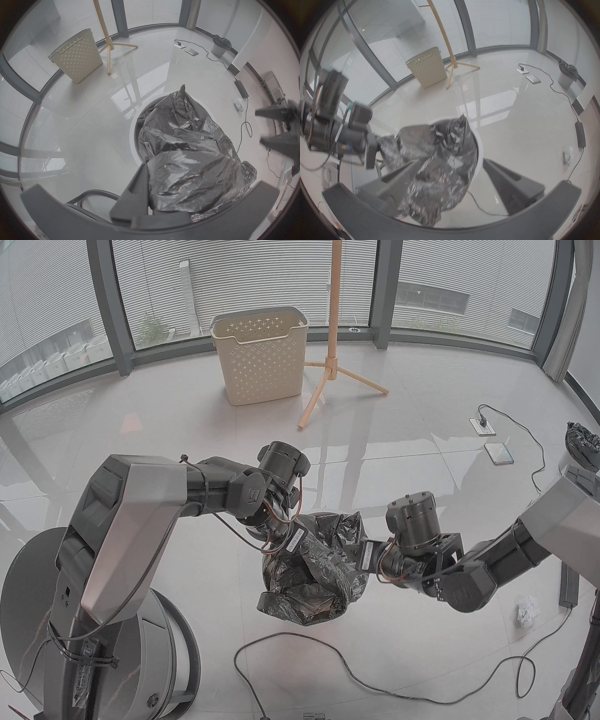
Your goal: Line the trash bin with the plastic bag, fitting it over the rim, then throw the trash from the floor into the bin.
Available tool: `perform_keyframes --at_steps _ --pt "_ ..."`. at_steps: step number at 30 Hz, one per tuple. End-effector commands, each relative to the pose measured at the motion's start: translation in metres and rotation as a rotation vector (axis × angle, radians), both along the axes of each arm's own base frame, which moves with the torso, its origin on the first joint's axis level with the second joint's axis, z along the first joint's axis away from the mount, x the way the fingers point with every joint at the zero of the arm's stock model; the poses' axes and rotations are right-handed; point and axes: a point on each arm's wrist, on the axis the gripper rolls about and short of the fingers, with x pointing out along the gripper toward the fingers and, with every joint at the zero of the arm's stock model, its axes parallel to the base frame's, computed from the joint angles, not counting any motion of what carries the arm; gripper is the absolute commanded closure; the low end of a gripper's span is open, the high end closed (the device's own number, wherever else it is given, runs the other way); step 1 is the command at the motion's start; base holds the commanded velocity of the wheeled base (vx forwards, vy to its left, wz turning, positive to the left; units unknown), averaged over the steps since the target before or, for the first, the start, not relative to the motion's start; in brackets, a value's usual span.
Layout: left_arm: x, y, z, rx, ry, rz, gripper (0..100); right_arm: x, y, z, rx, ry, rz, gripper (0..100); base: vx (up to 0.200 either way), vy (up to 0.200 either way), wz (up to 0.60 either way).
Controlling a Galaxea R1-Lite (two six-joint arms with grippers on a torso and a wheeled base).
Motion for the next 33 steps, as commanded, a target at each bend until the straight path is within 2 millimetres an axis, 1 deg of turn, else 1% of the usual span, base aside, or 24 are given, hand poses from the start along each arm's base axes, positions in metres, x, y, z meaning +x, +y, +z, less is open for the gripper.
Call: perform_keyframes --at_steps 1,2,3,6,8,9,10,11,12,13,17,26,33 --pt "0.000 0.002 0.002 -0.001 -0.004 0.002 100 0.042 -0.014 0.004 -0.001 -0.056 -0.062 100 0.000 0.000 0.00" --pt "0.000 0.002 0.002 -0.001 -0.004 0.002 100 0.042 -0.014 0.004 -0.001 -0.056 -0.062 100 0.000 0.000 0.00" --pt "0.000 0.001 0.003 -0.001 -0.005 0.001 100 0.052 -0.014 0.000 -0.001 -0.059 -0.069 100 0.000 0.000 0.00" --pt "0.000 0.001 0.003 -0.001 -0.005 0.001 100 0.066 -0.009 -0.011 0.000 -0.060 -0.076 100 0.000 0.000 0.00" --pt "-0.001 0.000 0.003 -0.001 -0.005 -0.001 100 0.079 -0.003 -0.024 0.002 -0.057 -0.073 100 0.000 0.000 0.00" --pt "-0.001 0.000 0.003 -0.002 -0.005 0.000 100 0.082 -0.001 -0.028 0.000 -0.055 -0.073 100 0.000 0.000 0.00" --pt "-0.001 0.000 0.003 -0.001 -0.005 -0.001 100 0.088 0.002 -0.037 -0.002 -0.051 -0.072 100 0.000 0.000 0.00" --pt "-0.001 0.000 0.003 -0.001 -0.005 -0.001 100 0.088 0.002 -0.037 -0.002 -0.051 -0.072 100 0.000 0.000 0.00" --pt "-0.001 0.000 0.003 -0.002 -0.005 0.000 100 0.096 0.006 -0.049 -0.003 -0.047 -0.073 100 0.000 0.000 0.00" --pt "-0.001 0.000 0.003 0.000 -0.006 -0.001 100 0.099 0.008 -0.055 -0.005 -0.042 -0.072 100 0.000 0.000 0.00" --pt "-0.002 -0.001 0.004 -0.002 -0.007 -0.005 100 0.107 0.013 -0.075 -0.021 -0.013 -0.069 100 0.000 0.000 0.00" --pt "-0.003 -0.002 0.005 0.000 -0.006 -0.006 100 0.124 0.023 -0.095 -0.034 0.015 -0.063 100 0.000 0.000 0.00" --pt "-0.003 -0.002 0.006 -0.002 -0.007 -0.009 100 0.124 0.032 -0.117 -0.051 0.055 -0.038 100 0.000 0.000 0.00"
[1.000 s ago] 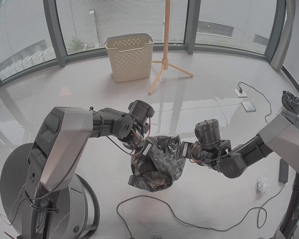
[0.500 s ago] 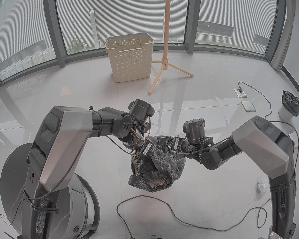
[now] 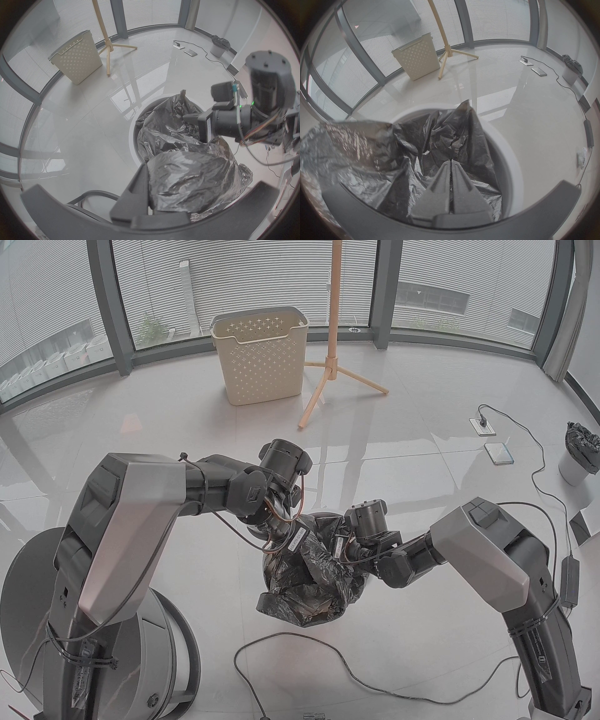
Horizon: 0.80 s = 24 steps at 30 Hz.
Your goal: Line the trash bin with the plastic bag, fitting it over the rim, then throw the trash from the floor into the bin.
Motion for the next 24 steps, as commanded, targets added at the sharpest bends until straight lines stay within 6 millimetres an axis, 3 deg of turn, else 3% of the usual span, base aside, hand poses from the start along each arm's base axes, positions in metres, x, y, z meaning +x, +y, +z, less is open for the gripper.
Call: perform_keyframes --at_steps 1,5,12,17,18,19,20,21,24 --pt "0.000 0.000 0.001 -0.002 -0.001 -0.001 100 0.000 0.005 -0.024 -0.016 0.033 0.009 100 0.000 0.000 0.00" --pt "0.000 0.000 0.002 -0.002 -0.003 -0.001 100 -0.005 0.011 -0.027 -0.018 0.042 0.022 100 0.000 0.000 0.00" --pt "0.000 0.000 0.002 -0.002 -0.003 -0.001 100 -0.004 0.012 -0.016 -0.005 0.025 0.020 100 0.000 0.000 0.00" --pt "0.000 0.000 -0.001 0.001 0.002 -0.001 100 -0.002 -0.003 0.056 0.085 -0.057 -0.028 100 0.000 0.000 0.00" --pt "0.000 0.000 -0.001 0.001 0.002 -0.001 100 -0.002 -0.003 0.056 0.085 -0.057 -0.028 100 0.000 0.000 0.00" --pt "0.001 0.001 -0.001 0.001 0.002 0.003 100 -0.011 -0.008 0.089 0.114 -0.066 -0.039 100 0.000 0.000 0.00" --pt "0.001 0.002 -0.001 0.001 0.002 0.004 100 -0.011 -0.008 0.089 0.114 -0.066 -0.039 100 0.000 0.000 0.00" --pt "0.001 0.002 -0.002 0.002 0.004 0.004 100 -0.024 -0.014 0.117 0.131 -0.070 -0.032 100 0.000 0.000 0.00" --pt "0.003 0.003 -0.004 0.004 0.008 0.007 100 -0.045 -0.022 0.140 0.131 -0.060 0.007 100 0.000 0.000 0.00"
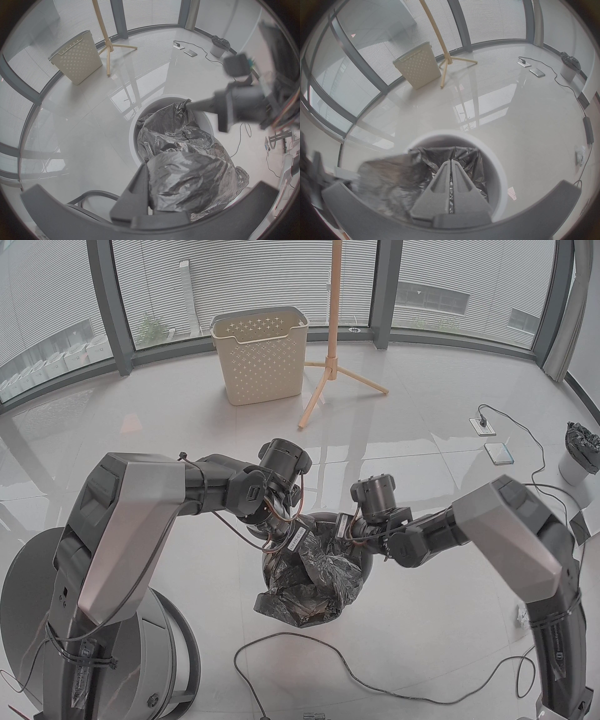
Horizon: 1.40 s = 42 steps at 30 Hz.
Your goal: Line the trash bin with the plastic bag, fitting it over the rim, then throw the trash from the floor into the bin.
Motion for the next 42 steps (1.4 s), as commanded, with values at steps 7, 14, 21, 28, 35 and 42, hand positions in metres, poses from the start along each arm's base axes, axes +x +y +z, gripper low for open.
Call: perform_keyframes --at_steps 7,14,21,28,35,42 --pt "0.004 0.003 -0.008 0.010 0.015 0.010 100 -0.100 -0.032 0.084 -0.053 0.028 0.109 100 0.000 0.000 0.00" --pt "0.007 0.006 -0.014 0.013 0.025 0.020 100 -0.162 -0.052 0.085 -0.095 0.068 0.161 0 0.000 0.000 0.00" --pt "0.007 0.006 -0.014 0.012 0.025 0.021 100 -0.200 -0.040 0.085 -0.109 0.084 0.265 0 0.000 0.000 0.00" --pt "0.006 0.005 -0.013 0.009 0.025 0.021 100 -0.209 -0.015 0.059 -0.132 0.148 0.299 0 0.000 0.000 0.00" --pt "0.006 0.005 -0.010 0.005 0.020 0.023 100 -0.195 -0.002 0.025 -0.202 0.151 0.284 0 0.000 0.000 0.00" --pt "0.005 0.004 -0.009 0.004 0.019 0.019 100 -0.173 0.008 0.003 -0.227 0.094 0.299 0 0.000 0.000 0.00"
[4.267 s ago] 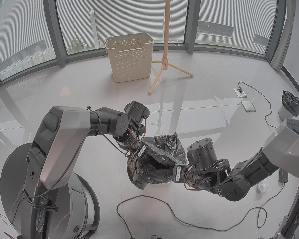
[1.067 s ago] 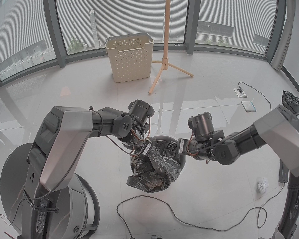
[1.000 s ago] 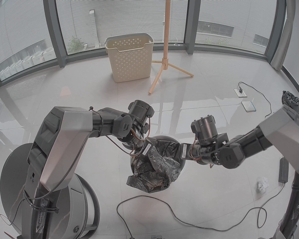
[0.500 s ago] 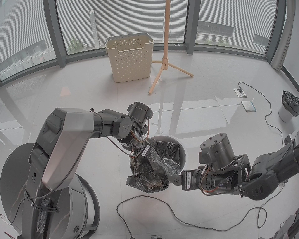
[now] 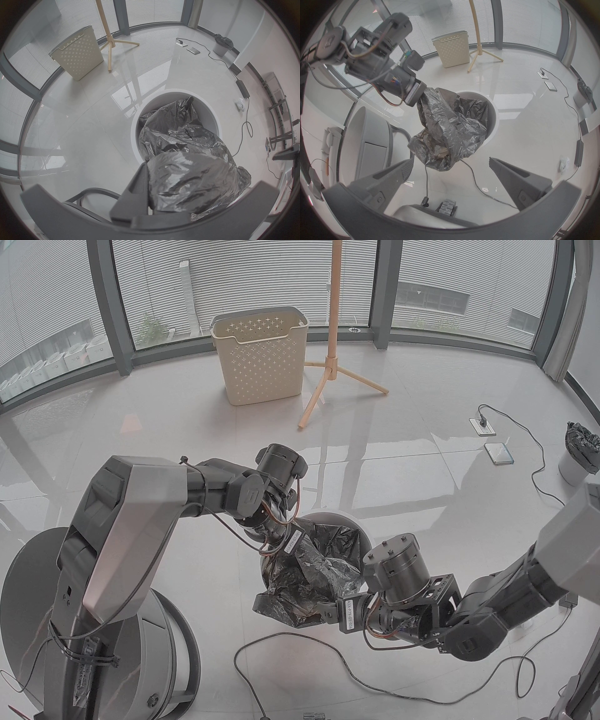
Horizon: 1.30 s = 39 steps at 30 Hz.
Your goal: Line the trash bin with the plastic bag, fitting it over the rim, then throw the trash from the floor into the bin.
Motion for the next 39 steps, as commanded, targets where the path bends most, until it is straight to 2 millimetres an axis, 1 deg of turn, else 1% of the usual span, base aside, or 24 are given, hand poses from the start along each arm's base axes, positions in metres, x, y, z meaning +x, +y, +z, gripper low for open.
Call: perform_keyframes --at_steps 1,4,5,9,10,11,12,13,16,18,20,24,26,27,28,30,32,35,36,39 --pt "-0.001 -0.002 0.001 0.000 -0.001 -0.005 100 0.016 0.008 -0.030 -0.054 0.015 0.005 0 0.000 0.000 0.00" --pt "-0.002 -0.003 0.001 0.000 -0.001 -0.008 100 0.022 0.010 -0.035 -0.066 0.012 0.007 0 0.000 0.000 0.00" --pt "-0.002 -0.003 0.001 -0.001 -0.002 -0.008 100 0.027 0.011 -0.040 -0.075 0.012 0.005 0 0.000 0.000 0.00" --pt "-0.002 -0.003 0.002 -0.003 -0.003 -0.007 100 0.041 0.011 -0.045 -0.082 0.003 -0.008 0 0.000 0.000 0.00" --pt "-0.002 -0.003 0.002 -0.003 -0.003 -0.007 100 0.041 0.011 -0.045 -0.082 0.003 -0.008 100 0.000 0.000 0.00" --pt "-0.003 -0.004 0.003 -0.004 -0.004 -0.009 100 0.046 0.012 -0.051 -0.102 0.001 -0.004 100 0.000 0.000 0.00" --pt "-0.003 -0.003 0.003 -0.004 -0.004 -0.007 100 0.047 0.011 -0.051 -0.104 0.001 -0.005 100 0.000 0.000 0.00" --pt "-0.003 -0.004 0.003 -0.004 -0.004 -0.010 100 0.054 0.012 -0.056 -0.108 -0.007 -0.008 100 0.000 0.000 0.00" --pt "-0.003 -0.004 0.003 -0.004 -0.004 -0.010 100 0.063 0.015 -0.063 -0.101 -0.035 -0.022 100 0.000 0.000 0.00" --pt "-0.003 -0.004 0.003 -0.004 -0.004 -0.010 100 0.069 0.015 -0.066 -0.110 -0.058 -0.032 100 0.000 0.000 0.00" --pt "-0.003 -0.003 0.004 -0.005 -0.006 -0.009 100 0.072 0.016 -0.065 -0.101 -0.076 -0.041 100 0.000 0.000 0.00" --pt "-0.001 -0.001 0.003 -0.009 -0.003 -0.005 100 0.076 0.013 -0.057 -0.082 -0.091 -0.058 100 0.000 0.000 0.00" --pt "0.001 0.001 0.001 -0.009 -0.003 0.000 100 0.085 0.001 -0.039 -0.056 -0.125 -0.094 100 0.000 0.000 0.00" --pt "0.001 0.001 0.001 -0.009 -0.003 0.000 100 0.085 0.001 -0.039 -0.056 -0.125 -0.094 100 0.000 0.000 0.00" --pt "0.004 0.005 0.000 -0.007 -0.002 0.010 100 0.095 -0.010 -0.027 -0.041 -0.149 -0.131 100 0.000 0.000 0.00" --pt "0.006 0.008 -0.003 -0.003 0.001 0.017 100 0.105 -0.019 -0.017 -0.027 -0.171 -0.162 100 0.000 0.000 0.00" --pt "0.007 0.009 -0.005 -0.001 0.004 0.016 100 0.113 -0.028 -0.012 -0.025 -0.184 -0.189 100 0.000 0.000 0.00" --pt "0.008 0.008 -0.009 0.000 0.005 0.015 100 0.119 -0.040 -0.005 -0.031 -0.197 -0.209 100 0.000 0.000 0.00" --pt "0.009 0.008 -0.009 0.000 0.004 0.015 100 0.119 -0.040 -0.004 -0.031 -0.200 -0.210 100 0.000 0.000 0.00" --pt "0.011 0.009 -0.015 0.005 0.010 0.019 100 0.121 -0.050 0.001 -0.029 -0.202 -0.227 100 0.000 0.000 0.00"
